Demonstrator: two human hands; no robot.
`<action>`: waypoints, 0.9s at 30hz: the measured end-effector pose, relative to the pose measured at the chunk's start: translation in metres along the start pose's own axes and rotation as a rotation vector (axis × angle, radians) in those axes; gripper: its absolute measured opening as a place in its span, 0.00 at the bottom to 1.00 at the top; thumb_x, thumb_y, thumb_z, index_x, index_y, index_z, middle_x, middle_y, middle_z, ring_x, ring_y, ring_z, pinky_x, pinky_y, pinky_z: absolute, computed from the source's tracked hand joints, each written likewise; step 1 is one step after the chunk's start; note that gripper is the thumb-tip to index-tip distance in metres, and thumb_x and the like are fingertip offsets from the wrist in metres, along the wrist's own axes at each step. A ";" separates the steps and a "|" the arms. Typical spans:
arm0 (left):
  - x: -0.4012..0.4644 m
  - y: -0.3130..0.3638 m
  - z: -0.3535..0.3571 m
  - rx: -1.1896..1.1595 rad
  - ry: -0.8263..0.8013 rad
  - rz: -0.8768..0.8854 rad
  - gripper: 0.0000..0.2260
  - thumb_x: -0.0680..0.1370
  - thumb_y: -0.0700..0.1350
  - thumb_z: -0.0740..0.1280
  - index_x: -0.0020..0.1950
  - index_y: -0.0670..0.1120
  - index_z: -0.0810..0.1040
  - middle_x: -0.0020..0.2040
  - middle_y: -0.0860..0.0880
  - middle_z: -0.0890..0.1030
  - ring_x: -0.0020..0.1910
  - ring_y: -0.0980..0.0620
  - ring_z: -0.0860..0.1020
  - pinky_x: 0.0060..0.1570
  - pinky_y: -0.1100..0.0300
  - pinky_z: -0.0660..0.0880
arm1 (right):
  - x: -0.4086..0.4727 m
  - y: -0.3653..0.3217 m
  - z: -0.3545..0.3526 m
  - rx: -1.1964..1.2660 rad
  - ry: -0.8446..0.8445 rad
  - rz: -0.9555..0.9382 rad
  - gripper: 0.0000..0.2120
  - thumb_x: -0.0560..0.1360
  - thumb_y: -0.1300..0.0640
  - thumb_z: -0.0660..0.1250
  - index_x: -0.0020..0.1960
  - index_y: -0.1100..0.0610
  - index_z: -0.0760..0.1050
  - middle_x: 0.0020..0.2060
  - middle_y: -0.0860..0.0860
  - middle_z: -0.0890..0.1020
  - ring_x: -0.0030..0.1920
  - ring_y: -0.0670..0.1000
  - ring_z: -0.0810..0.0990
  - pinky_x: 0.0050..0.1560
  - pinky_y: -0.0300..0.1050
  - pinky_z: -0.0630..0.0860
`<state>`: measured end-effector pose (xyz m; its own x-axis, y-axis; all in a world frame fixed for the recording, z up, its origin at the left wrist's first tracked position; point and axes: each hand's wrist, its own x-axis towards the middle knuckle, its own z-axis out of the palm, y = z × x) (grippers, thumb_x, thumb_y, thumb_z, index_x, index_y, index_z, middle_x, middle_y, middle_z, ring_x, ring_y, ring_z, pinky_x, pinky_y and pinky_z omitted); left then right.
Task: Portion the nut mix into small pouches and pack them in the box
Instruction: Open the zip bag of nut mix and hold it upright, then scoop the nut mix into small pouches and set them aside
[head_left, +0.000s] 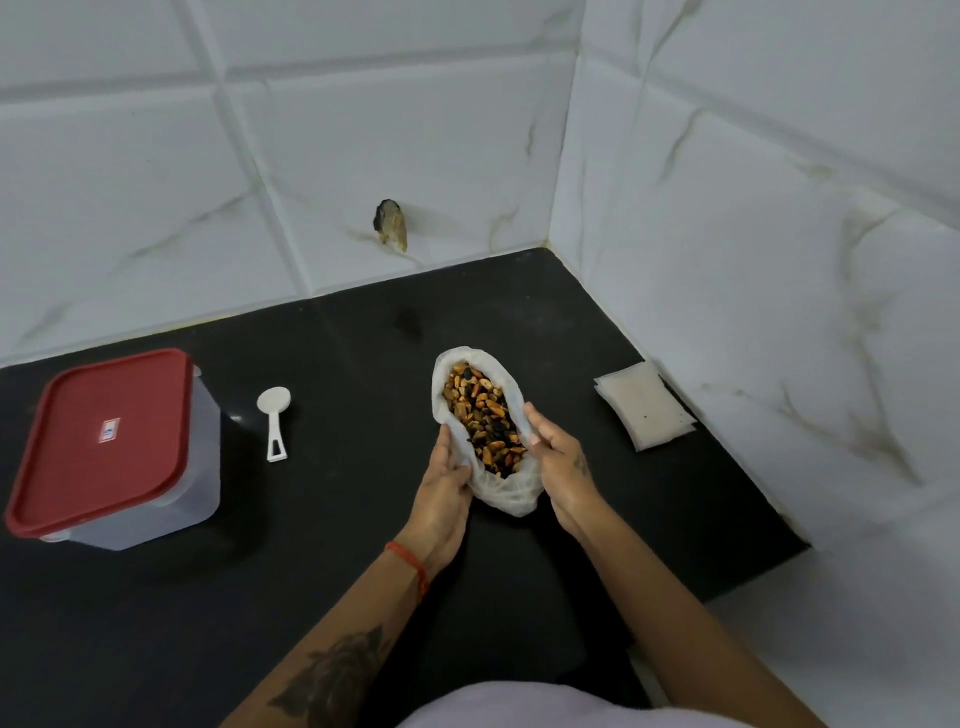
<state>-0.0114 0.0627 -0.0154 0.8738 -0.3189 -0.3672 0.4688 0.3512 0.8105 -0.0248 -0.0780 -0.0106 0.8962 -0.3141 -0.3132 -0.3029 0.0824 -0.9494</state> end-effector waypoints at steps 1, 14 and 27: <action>0.002 -0.004 0.007 0.009 -0.015 -0.002 0.26 0.81 0.32 0.51 0.77 0.50 0.54 0.70 0.50 0.70 0.67 0.51 0.71 0.71 0.51 0.64 | 0.001 -0.001 -0.008 0.003 0.011 0.005 0.19 0.81 0.63 0.56 0.71 0.55 0.67 0.71 0.49 0.69 0.70 0.46 0.67 0.70 0.42 0.64; 0.013 -0.036 0.061 0.109 -0.036 -0.003 0.28 0.81 0.32 0.52 0.78 0.52 0.51 0.75 0.50 0.64 0.71 0.52 0.67 0.73 0.51 0.62 | 0.010 0.002 -0.064 -0.026 0.123 -0.002 0.19 0.81 0.63 0.55 0.70 0.53 0.69 0.70 0.49 0.70 0.69 0.46 0.67 0.72 0.47 0.64; 0.001 -0.035 0.080 0.566 0.368 0.291 0.24 0.79 0.43 0.62 0.75 0.52 0.62 0.76 0.51 0.61 0.74 0.53 0.60 0.73 0.51 0.60 | -0.002 -0.025 -0.079 -0.178 0.090 -0.147 0.18 0.80 0.54 0.60 0.69 0.53 0.70 0.66 0.47 0.75 0.59 0.38 0.70 0.60 0.34 0.67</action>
<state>-0.0370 -0.0203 -0.0073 0.9862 0.0689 -0.1504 0.1599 -0.1634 0.9735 -0.0449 -0.1546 0.0151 0.9048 -0.3939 -0.1617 -0.2312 -0.1356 -0.9634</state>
